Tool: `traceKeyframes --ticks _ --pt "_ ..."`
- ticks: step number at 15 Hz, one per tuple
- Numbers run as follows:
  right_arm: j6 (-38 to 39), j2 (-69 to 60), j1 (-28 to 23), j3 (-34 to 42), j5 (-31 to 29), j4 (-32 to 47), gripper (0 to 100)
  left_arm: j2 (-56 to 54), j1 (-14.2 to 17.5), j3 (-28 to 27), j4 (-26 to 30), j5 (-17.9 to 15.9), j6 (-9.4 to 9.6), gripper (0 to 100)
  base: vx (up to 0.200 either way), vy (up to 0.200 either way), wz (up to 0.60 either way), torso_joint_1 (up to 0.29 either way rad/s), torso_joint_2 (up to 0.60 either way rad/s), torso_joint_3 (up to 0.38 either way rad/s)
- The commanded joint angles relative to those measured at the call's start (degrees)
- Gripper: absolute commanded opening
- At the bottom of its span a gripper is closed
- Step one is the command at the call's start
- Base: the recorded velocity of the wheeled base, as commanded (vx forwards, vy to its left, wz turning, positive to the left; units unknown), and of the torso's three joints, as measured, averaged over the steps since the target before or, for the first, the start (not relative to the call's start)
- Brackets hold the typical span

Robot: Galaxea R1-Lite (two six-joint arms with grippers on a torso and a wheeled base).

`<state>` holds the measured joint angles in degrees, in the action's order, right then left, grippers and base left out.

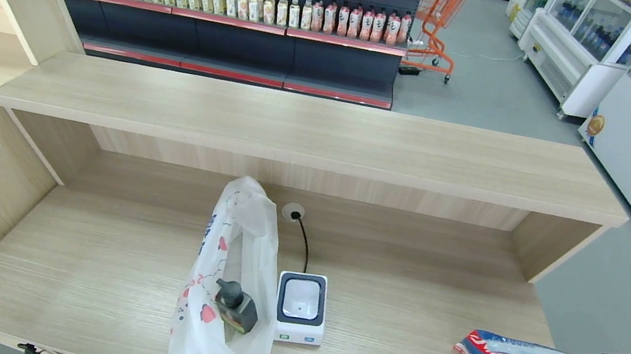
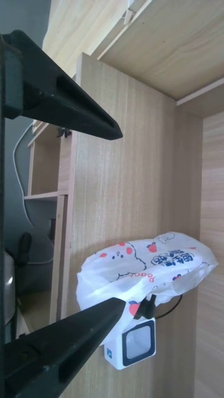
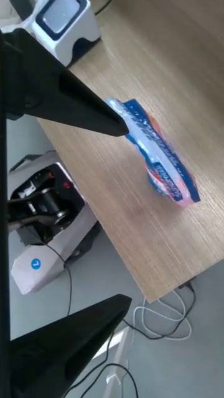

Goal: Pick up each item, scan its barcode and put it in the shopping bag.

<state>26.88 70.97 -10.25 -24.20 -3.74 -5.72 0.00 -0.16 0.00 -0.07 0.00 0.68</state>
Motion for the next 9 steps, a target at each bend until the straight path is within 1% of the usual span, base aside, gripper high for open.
traceKeyframes --ticks 1,2,5,6,9 --pt "1.8 13.6 -0.1 -0.5 -1.4 -7.7 100 0.1 0.0 0.0 0.0 0.0 0.02 100 0.000 0.000 0.00 0.000 0.00 0.000" --pt "2.3 17.3 0.1 -0.5 -1.4 -11.1 100 0.1 0.0 0.0 0.0 0.0 0.02 100 0.000 0.000 0.00 0.000 0.00 0.000" --pt "2.7 24.5 1.7 -0.8 -1.3 -15.6 100 0.0 0.0 0.0 0.0 0.0 0.02 100 0.000 0.000 0.00 0.000 0.00 0.000" --pt "2.8 29.3 2.2 -1.2 -1.4 -20.4 100 0.0 0.0 0.0 0.0 0.0 0.02 100 0.000 0.000 0.00 0.000 0.00 0.000" --pt "2.7 38.3 3.7 -2.6 -1.6 -27.2 100 0.0 0.0 0.0 0.0 0.0 0.02 100 0.000 0.000 0.00 0.000 0.00 0.000"
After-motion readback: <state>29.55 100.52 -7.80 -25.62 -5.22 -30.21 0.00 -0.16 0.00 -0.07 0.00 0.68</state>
